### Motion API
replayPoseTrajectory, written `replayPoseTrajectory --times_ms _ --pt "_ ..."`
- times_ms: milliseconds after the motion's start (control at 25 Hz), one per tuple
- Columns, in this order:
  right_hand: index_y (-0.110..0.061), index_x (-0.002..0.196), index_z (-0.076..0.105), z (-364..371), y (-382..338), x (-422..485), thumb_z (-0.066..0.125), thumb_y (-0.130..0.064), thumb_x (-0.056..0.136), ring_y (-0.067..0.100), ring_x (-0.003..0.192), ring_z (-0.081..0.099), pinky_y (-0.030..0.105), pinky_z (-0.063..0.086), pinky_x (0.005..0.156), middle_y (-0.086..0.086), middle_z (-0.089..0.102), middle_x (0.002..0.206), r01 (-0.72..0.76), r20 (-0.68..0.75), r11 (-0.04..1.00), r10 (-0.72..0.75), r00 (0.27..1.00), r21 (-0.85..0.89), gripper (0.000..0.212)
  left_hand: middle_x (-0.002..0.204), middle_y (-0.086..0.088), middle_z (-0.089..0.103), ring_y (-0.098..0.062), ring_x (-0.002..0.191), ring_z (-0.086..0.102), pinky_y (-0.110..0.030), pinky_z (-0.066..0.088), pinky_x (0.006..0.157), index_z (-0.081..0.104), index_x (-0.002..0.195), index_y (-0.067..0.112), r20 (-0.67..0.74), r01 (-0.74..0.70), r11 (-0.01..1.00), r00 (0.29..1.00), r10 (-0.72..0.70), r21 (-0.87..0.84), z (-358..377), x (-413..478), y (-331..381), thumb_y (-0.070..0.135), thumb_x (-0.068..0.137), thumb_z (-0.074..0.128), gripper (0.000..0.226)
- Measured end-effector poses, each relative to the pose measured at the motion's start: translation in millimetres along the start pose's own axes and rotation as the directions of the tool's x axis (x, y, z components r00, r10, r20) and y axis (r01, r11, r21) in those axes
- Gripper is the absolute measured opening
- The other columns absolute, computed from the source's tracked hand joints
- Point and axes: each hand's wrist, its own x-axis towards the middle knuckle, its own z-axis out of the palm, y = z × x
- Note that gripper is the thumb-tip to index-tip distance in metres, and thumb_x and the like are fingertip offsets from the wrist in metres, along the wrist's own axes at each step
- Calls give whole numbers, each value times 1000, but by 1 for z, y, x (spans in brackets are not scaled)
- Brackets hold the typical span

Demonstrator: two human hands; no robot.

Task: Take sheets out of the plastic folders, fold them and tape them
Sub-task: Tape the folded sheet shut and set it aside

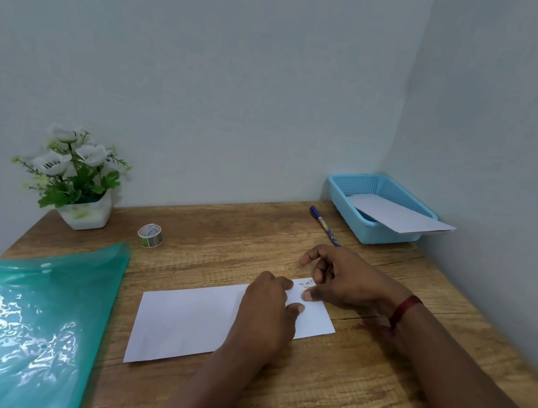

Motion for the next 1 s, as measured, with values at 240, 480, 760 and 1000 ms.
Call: replayPoseTrajectory --times_ms 240,480,760,1000 --pt "-28 108 62 -4 3 -3 90 -20 64 5 67 57 23 46 63 -6 64 79 -5 8 998 4 1000 63 53 125 5 53 -10 111 50 -23 42 99 51 138 23 8 17 1000 1000 -17 -9 1 1 -1 34 93 62 47" --pt "-24 95 66 4 4 3 83 -17 73 10 65 60 25 49 62 0 67 76 -10 -221 1000 9 975 -6 28 121 6 54 -4 96 47 -19 41 93 53 137 23 -10 -1 1000 1000 0 -24 0 -2 -2 34 93 63 47" --pt "-24 102 65 1 8 -4 85 -11 70 8 69 63 25 53 69 1 69 78 32 -125 998 -26 992 54 40 120 5 55 -5 95 47 -19 42 91 55 135 21 -27 11 999 1000 -12 -39 2 -2 -3 33 92 65 46" --pt "-25 105 65 8 4 -17 86 -16 70 5 71 58 17 49 65 -2 65 85 23 -174 998 -14 985 50 41 125 3 56 -9 105 52 -19 42 92 56 135 20 -40 45 998 998 -46 -37 1 -3 1 31 91 67 47"
